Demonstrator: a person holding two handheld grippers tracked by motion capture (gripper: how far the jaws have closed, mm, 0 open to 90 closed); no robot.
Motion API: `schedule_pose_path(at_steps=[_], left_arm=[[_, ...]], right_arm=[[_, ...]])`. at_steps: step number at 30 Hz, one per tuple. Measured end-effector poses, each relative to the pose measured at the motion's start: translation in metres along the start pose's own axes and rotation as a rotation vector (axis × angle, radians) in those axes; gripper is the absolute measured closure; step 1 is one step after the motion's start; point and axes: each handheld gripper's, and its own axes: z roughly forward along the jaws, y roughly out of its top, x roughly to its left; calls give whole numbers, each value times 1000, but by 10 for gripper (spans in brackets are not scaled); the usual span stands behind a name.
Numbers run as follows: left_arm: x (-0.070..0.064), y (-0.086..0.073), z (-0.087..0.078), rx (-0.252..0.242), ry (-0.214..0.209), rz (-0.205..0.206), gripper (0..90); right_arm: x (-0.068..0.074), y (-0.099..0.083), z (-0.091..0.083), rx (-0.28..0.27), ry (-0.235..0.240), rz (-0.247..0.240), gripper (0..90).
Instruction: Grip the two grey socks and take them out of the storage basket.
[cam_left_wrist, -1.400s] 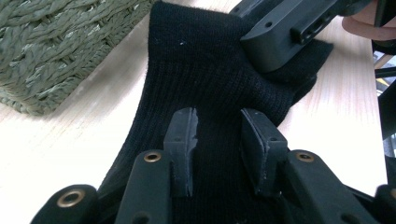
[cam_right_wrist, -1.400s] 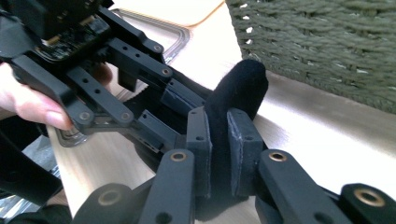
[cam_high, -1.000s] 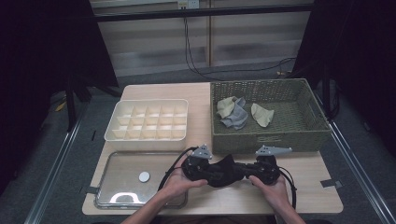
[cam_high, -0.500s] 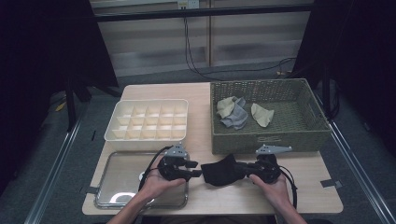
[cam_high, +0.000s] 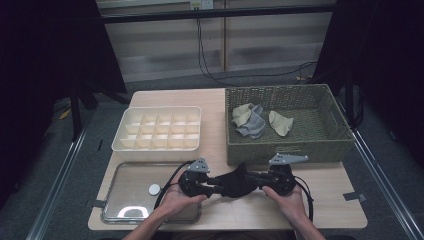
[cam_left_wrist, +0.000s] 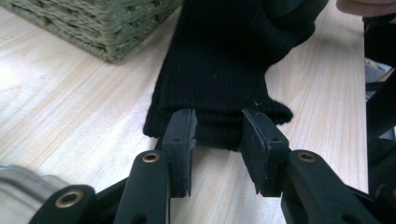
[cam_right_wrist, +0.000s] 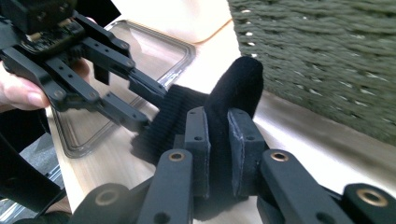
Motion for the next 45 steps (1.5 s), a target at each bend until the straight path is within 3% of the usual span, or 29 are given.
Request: schedule_pose_path(at_steps=[3, 16, 26, 29, 33, 37, 40, 45], left_arm=[[-2, 0, 1, 26, 2, 12, 641], [-3, 1, 4, 25, 8, 6, 645], [-4, 2, 10, 25, 22, 20, 676], [-4, 2, 9, 24, 25, 18, 728], [-2, 1, 5, 41, 25, 21, 721], [0, 2, -2, -2, 18, -5, 700], [3, 6, -10, -65, -2, -62, 661], [5, 18, -6, -84, -6, -65, 601]], right_arm=[[4, 2, 4, -2, 8, -11, 794], [18, 11, 15, 36, 37, -51, 789], [25, 1, 28, 69, 69, -67, 782], [28, -4, 34, 104, 58, -73, 780], [28, -5, 37, 119, 60, -77, 779], [27, -7, 39, 129, 58, -82, 779], [27, -9, 41, 138, 63, -87, 781], [26, -10, 42, 142, 77, -86, 780]])
